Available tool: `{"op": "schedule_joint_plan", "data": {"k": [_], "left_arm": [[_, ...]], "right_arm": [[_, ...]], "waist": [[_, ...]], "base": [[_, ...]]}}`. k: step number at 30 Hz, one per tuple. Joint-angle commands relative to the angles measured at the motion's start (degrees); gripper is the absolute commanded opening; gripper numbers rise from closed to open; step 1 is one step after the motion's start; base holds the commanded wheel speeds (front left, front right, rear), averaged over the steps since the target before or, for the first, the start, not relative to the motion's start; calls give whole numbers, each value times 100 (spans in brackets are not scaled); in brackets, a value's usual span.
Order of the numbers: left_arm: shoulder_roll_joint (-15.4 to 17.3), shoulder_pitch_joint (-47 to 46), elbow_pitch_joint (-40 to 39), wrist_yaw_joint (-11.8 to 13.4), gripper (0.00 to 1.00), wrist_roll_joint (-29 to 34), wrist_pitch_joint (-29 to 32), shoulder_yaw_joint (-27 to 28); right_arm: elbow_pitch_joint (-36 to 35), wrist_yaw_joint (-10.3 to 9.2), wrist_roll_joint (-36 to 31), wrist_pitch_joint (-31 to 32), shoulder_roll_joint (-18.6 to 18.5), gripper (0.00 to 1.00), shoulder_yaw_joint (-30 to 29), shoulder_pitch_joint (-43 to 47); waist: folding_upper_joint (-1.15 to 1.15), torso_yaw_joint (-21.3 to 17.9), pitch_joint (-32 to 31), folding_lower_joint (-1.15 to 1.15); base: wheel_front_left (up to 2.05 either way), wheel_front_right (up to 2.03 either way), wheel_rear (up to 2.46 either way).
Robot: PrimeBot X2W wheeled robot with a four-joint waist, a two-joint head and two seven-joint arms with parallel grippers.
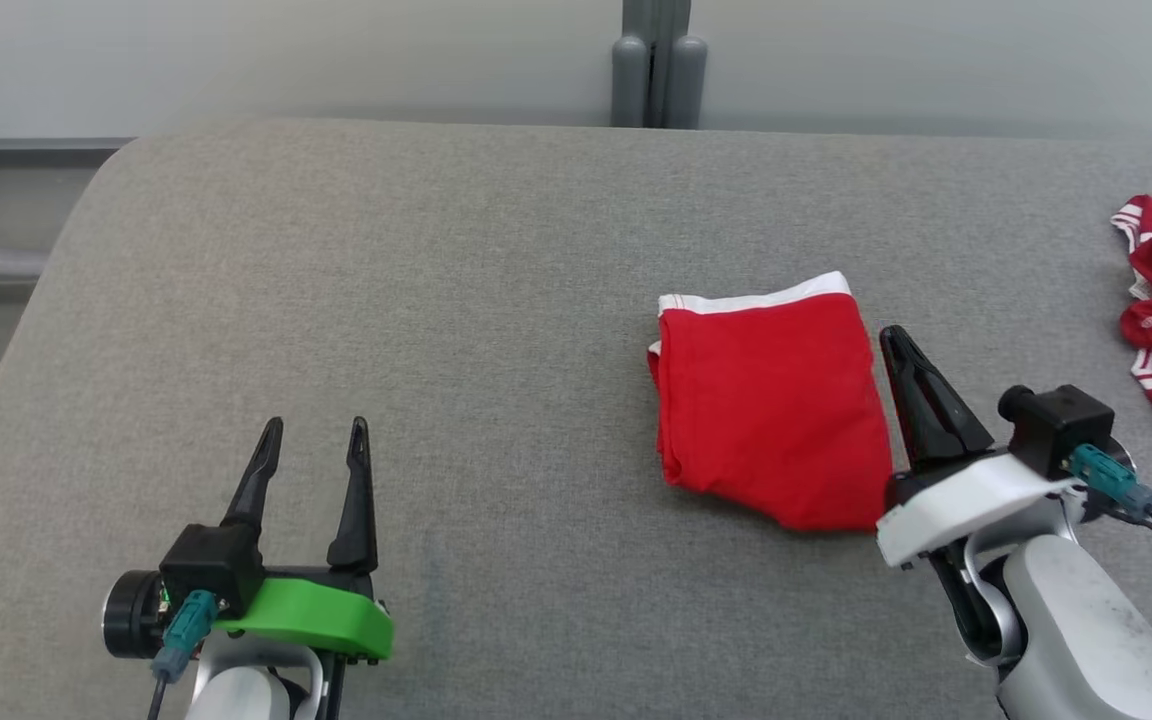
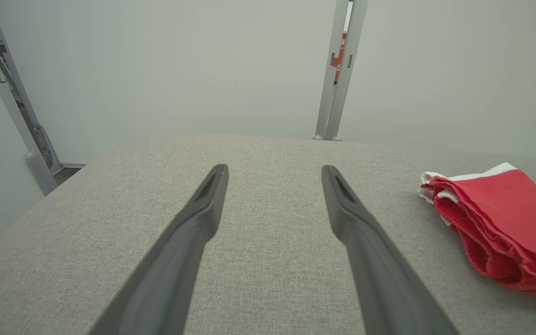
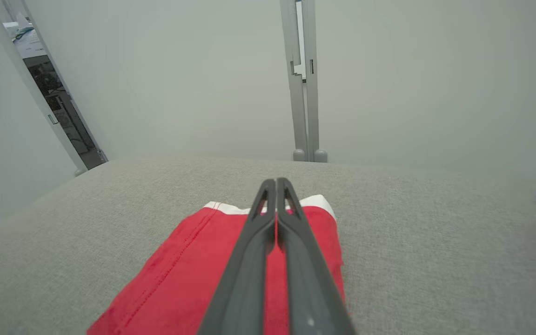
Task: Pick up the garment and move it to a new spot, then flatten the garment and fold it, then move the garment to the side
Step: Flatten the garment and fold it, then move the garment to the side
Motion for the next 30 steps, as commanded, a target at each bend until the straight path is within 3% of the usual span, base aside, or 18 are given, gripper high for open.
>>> {"op": "schedule_joint_plan", "data": {"k": [1, 2, 3, 4, 11, 30], "left_arm": [[15, 94, 16, -49, 100, 50, -15, 60], [15, 112, 22, -40, 100, 66, -15, 85], [15, 132, 31, -43, 100, 80, -16, 123], [15, 144, 36, -50, 100, 82, -15, 144], [15, 306, 59, -110, 100, 155, -16, 292], [25, 717, -49, -204, 100, 391, -16, 639]], "right_arm": [[-87, -2, -47, -15, -56, 24, -91, 179], [-133, -2, -62, -15, -80, 41, -146, 260], [-213, -2, -88, -15, -95, 84, -221, 368], [-266, -2, -105, -16, -103, 100, -286, 457], [-725, -2, -167, -15, -93, 100, -696, 1168], [-1273, -2, -477, -15, 307, 100, -1374, 2139]], "waist": [[0, -295, -191, 0], [0, -341, -214, 0], [0, -398, -246, 0], [0, -436, -267, 0], [0, -651, -456, 0], [0, -615, -722, 0]], "base": [[0, 0, 0], [0, 0, 0], [0, 0, 0], [0, 0, 0], [0, 0, 0], [0, 0, 0]]}}
